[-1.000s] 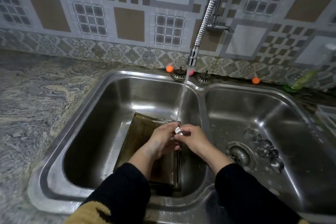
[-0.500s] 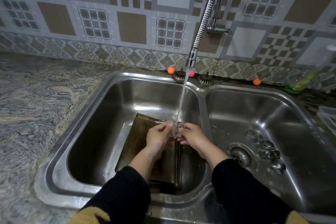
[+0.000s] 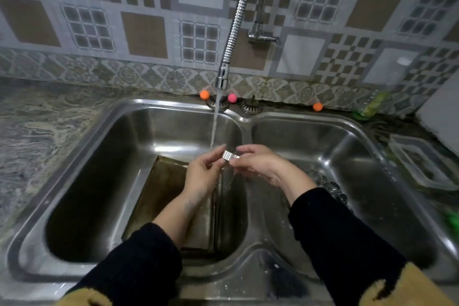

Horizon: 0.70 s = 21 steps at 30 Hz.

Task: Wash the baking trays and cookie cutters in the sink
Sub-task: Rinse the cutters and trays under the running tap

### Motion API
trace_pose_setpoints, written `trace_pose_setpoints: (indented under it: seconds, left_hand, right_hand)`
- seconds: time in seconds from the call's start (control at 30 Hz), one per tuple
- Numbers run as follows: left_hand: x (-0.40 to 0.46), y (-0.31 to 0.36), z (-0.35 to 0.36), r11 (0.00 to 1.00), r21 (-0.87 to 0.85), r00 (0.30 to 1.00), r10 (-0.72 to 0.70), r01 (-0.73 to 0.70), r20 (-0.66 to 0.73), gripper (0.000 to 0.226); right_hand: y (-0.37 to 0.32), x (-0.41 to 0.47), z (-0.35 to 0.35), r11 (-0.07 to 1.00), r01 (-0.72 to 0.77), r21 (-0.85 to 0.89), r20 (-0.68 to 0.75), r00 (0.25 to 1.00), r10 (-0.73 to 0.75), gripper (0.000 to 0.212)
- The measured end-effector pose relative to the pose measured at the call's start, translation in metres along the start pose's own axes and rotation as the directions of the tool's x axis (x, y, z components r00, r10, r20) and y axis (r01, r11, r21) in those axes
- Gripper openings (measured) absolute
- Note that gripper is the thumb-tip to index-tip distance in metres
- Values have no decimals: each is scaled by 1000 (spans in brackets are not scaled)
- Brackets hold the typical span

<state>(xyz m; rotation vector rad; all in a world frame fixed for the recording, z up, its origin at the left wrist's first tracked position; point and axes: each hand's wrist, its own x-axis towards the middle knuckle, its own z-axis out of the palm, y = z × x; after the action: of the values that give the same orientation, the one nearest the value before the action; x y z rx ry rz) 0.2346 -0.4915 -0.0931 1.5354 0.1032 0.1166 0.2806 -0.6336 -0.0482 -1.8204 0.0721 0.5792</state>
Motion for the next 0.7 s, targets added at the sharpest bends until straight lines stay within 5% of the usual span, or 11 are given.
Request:
trace_pose_setpoints:
  seconds: [0.17, 0.27, 0.33, 0.4, 0.53, 0.7]
  left_hand:
    - [6, 4, 59, 878, 452, 980, 78, -154, 180, 46]
    - [10, -9, 89, 571, 801, 961, -75, -177, 266, 64]
    - [10, -19, 100, 373, 912, 947, -191, -174, 259, 72]
    - [8, -25, 105, 239, 950, 958, -154, -200, 241, 76]
    - [9, -29, 108, 183, 963, 974, -80, -196, 213, 78]
    - [13, -31, 110, 164, 966, 975, -63, -202, 214, 81]
  right_hand:
    - [21, -9, -76, 946, -14, -324, -219, 974, -61, 61]
    - [68, -11, -116, 928, -191, -319, -376, 925, 61, 50]
    - [101, -11, -138, 916, -264, -303, -472, 876, 96, 34]
    - [128, -5, -160, 913, -314, -259, -553, 823, 126, 28]
    - [172, 20, -201, 879, -428, -212, -701, 693, 168, 34]
    - [192, 39, -216, 883, -440, -166, -767, 620, 165, 50]
